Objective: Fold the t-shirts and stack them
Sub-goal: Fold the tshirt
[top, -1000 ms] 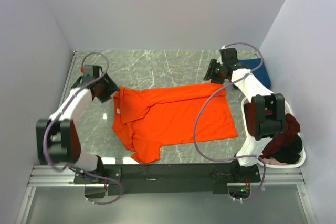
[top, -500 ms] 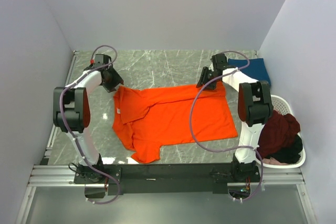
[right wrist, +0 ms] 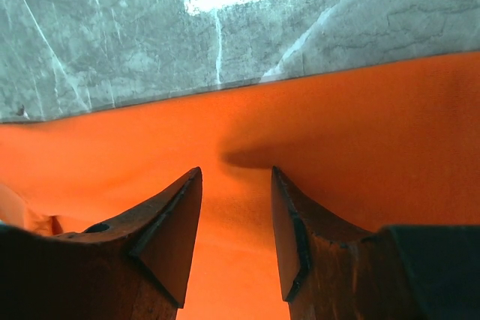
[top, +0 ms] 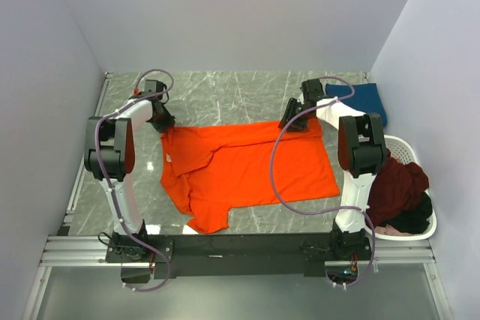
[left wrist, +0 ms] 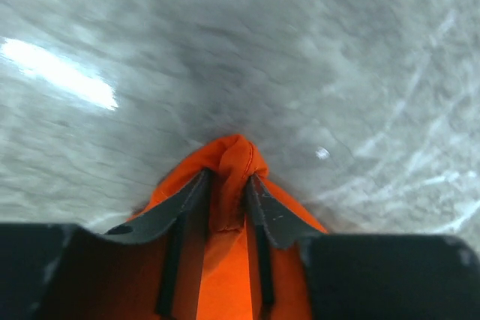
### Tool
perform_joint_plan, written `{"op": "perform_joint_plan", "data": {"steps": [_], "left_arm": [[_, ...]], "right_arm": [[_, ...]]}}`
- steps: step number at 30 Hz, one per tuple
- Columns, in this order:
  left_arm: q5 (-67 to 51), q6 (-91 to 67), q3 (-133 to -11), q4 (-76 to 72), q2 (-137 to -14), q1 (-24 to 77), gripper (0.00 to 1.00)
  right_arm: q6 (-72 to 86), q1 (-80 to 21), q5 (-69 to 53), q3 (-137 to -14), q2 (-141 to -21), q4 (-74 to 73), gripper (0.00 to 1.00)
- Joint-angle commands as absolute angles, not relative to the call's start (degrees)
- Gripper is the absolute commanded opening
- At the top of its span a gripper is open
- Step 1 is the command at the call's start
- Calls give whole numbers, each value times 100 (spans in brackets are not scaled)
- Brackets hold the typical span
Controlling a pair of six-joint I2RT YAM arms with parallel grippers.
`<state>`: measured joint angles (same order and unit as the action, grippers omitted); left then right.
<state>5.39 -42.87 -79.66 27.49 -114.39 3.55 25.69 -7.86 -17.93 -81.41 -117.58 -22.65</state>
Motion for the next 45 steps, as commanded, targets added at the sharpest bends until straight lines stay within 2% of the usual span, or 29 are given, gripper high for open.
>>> {"op": "perform_joint_plan", "data": {"steps": [1,6,13,16,17,20,24,29,38,45], "left_arm": [[914,-4420,-7876,2672,-11312,89,30],[774,-4508,-7620,2514,-11066,-290,30],[194,-4720,-7207,2136,-10820,-834,36],[-78,-4737,-7102,1935,-10740,-1045,41],[-218,-4737,-7006,1838,-10662,-1133,46],[-535,-4755,-6839,1574,-10469,-1265,49],[-536,-4720,-6776,1520,-10275,-1406,49],[-729,-4606,-6715,1521,-10274,-1529,42],[-1072,-4641,-6723,1459,-10388,-1468,50],[-906,-4570,-7075,1643,-10713,-1292,40]], "right_arm": [[2733,-659,-1854,-8095,-11795,-2083,49],[2874,-545,-1995,-7972,-11777,-1977,48],[3023,-518,-2127,-7963,-11839,-1943,48],[3058,-510,-2145,-7928,-11839,-1907,48],[3059,-492,-2162,-7945,-11848,-1925,48],[3085,-492,-2180,-7972,-11874,-1942,48],[3190,-457,-2232,-7963,-11892,-1925,49],[3217,-439,-2241,-7937,-11883,-1890,48],[3190,-448,-2259,-7954,-11892,-1916,48],[3190,-448,-2259,-7963,-11892,-1942,48]]}}
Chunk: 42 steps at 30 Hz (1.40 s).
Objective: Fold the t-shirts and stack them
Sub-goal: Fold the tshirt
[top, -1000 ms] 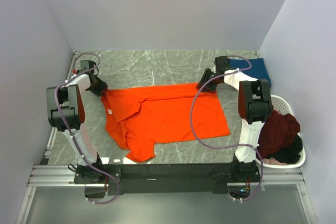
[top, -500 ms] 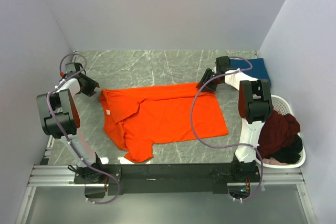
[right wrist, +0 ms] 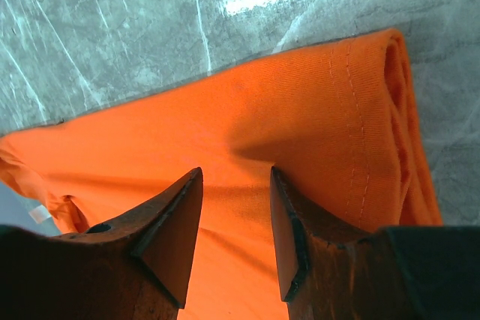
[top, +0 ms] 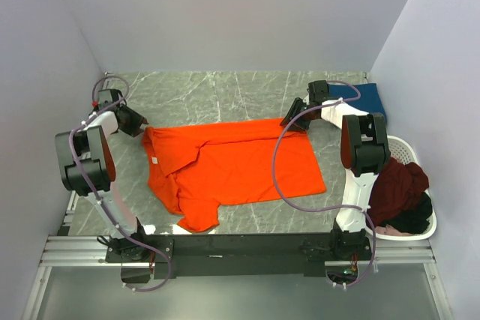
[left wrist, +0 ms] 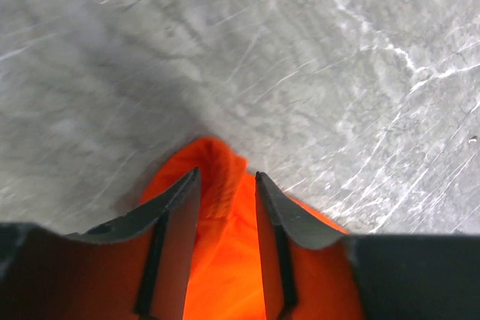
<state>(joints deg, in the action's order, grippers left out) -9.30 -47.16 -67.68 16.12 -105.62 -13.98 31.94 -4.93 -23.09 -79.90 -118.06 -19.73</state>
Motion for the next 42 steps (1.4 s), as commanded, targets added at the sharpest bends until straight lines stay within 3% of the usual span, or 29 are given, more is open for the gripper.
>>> {"op": "perform_joint_plan", "data": {"steps": [1,15,32,39,40,42], "left_arm": [[-888,-4570,-7145,1678,-10775,-1275,39],[-255,-4579,-7102,1732,-10829,-1362,1],[-518,-5071,-6320,1126,-10257,-1749,4],[-203,-4738,-6696,1327,-10503,-1749,14],[-89,-4607,-6836,1466,-10390,-1758,23],[-53,-4588,-6881,1494,-10249,-1758,29]], "right_arm": [[3199,-448,-2259,-7963,-11892,-1934,48],[3366,-440,-2162,-7937,-11856,-1933,48],[3472,-448,-2109,-7910,-11848,-1898,48],[3138,-440,-2118,-8059,-11699,-1925,49],[3007,-448,-2118,-8190,-11463,-2012,49],[2988,-448,-2083,-8209,-11383,-2013,49]]}}
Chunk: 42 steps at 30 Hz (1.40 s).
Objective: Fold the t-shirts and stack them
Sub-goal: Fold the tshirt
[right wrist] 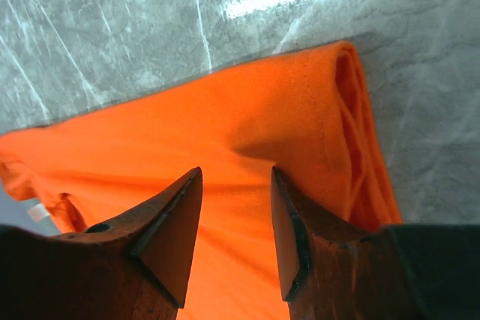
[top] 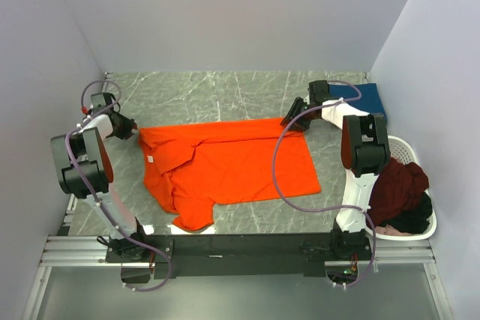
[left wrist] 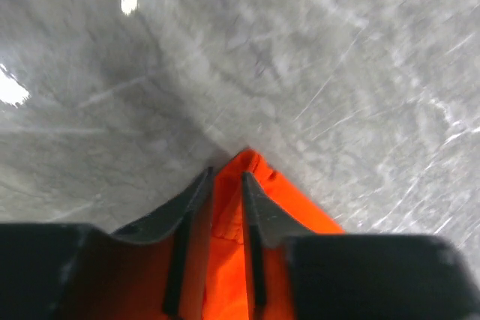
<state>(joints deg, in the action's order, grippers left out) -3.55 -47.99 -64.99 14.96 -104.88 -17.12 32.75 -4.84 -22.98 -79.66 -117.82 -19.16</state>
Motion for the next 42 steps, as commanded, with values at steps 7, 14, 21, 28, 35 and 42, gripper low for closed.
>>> {"op": "perform_joint_plan", "data": {"steps": [7,14,21,28,35,42], "left_arm": [[474,-4263,-6671,1880,-9221,-1626,57],[1167,-3780,-5969,2153,-7999,-810,84],[1380,-3182,-5582,2356,-7155,297,82],[1125,-3041,-5001,2109,-7013,571,82],[1221,-2988,-4922,2013,-7128,668,82],[1239,-2953,-4966,2022,-7146,668,82]], "right_arm": [[2962,-448,-1767,-7911,-10540,-1943,49],[3374,-176,-1494,-6884,-10020,-1574,49],[3674,-26,-1749,-6355,-9923,-1195,48],[4236,176,-1678,-5872,-9923,-696,47],[4614,176,-1828,-5775,-10142,-325,40],[4755,176,-1820,-5819,-10371,-351,39]]}}
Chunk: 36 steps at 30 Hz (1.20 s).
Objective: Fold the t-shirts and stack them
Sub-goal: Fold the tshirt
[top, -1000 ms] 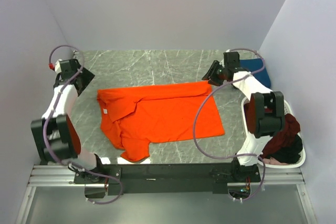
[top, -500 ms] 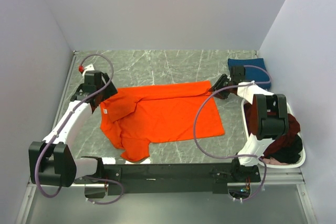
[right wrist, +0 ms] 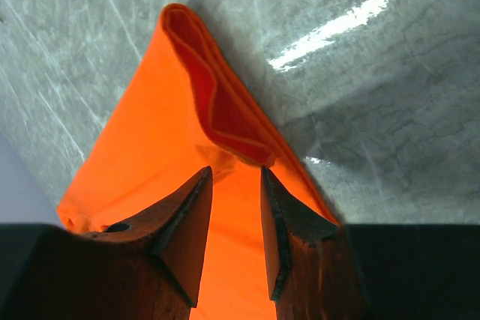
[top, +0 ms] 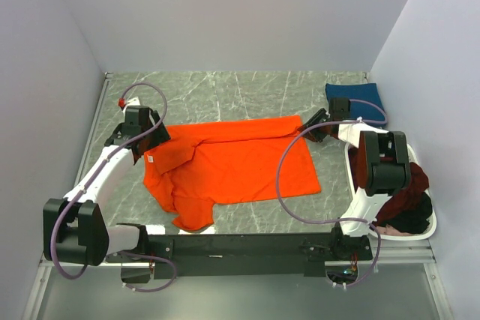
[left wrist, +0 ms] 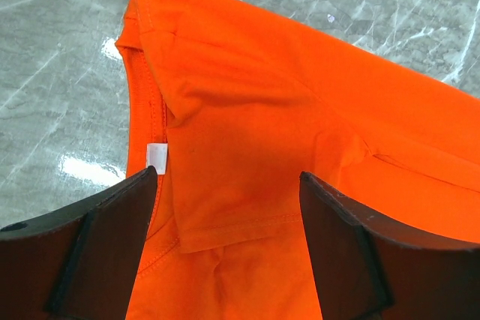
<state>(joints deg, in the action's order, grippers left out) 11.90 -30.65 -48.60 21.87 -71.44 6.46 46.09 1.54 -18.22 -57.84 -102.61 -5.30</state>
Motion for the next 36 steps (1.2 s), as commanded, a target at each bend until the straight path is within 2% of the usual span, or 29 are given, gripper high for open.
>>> {"op": "perform_joint_plan", "data": {"steps": [1,14,18,23,28,36], "left_arm": [[1239,-2953,-4975,2030,-7146,668,82],[1213,-2944,-4983,2039,-7154,668,81],[1187,-2936,-4992,2048,-7163,668,82],[1134,-2936,-4983,2039,-7154,668,81],[1116,-2944,-4983,2065,-7163,668,82],[1081,-2971,-4931,2109,-7146,677,82]], "right_arm": [[4755,176,-1802,-5810,-10371,-352,39],[4799,184,-1714,-5792,-10573,-369,39],[4711,176,-1679,-5897,-10486,-571,36],[4457,176,-1407,-6187,-10266,-1045,21],[4298,176,-1319,-6284,-10099,-1309,15],[4009,176,-994,-6240,-9993,-1652,15]]}}
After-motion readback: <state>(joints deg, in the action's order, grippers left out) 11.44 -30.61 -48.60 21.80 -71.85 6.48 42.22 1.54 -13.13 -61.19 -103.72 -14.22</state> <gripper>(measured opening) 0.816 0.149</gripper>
